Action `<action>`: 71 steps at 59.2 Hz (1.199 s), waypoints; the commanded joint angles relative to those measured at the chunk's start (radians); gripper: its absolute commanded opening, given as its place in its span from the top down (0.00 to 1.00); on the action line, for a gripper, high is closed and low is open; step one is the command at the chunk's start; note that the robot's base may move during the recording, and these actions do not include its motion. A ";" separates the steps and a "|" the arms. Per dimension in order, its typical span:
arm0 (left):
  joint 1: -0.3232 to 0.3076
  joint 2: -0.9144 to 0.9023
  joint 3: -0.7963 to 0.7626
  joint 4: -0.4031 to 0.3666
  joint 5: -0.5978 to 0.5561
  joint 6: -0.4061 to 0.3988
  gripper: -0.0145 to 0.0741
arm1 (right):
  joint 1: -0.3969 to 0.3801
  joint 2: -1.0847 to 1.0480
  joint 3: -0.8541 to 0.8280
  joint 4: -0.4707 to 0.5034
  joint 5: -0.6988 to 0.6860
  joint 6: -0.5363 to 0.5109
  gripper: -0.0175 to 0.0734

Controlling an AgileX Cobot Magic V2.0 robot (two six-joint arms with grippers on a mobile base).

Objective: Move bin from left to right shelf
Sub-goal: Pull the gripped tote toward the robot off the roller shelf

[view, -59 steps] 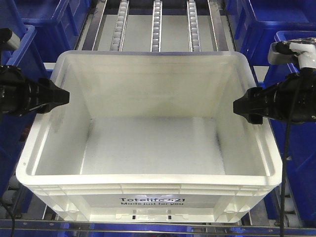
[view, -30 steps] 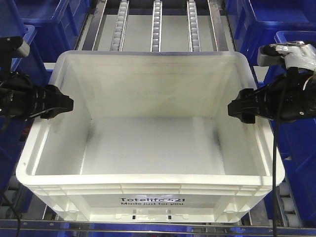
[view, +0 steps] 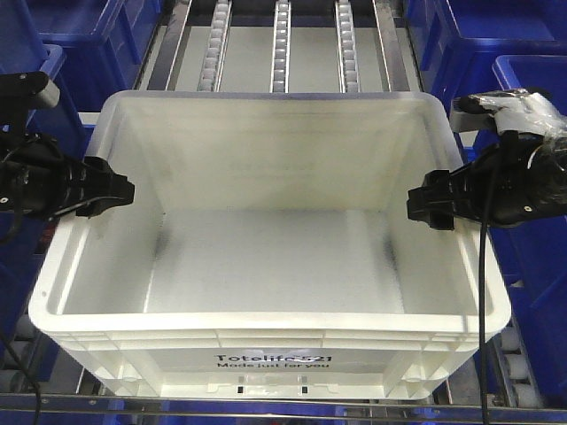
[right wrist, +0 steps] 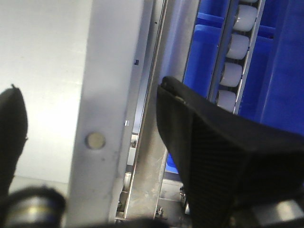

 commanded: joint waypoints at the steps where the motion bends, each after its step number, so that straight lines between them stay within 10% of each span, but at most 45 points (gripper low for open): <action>1: -0.007 -0.025 -0.035 -0.028 -0.045 -0.007 0.37 | -0.001 -0.024 -0.030 0.000 -0.045 -0.002 0.26; 71: -0.007 0.033 -0.035 -0.030 -0.005 -0.009 0.37 | -0.001 0.015 -0.030 -0.002 -0.060 -0.005 0.26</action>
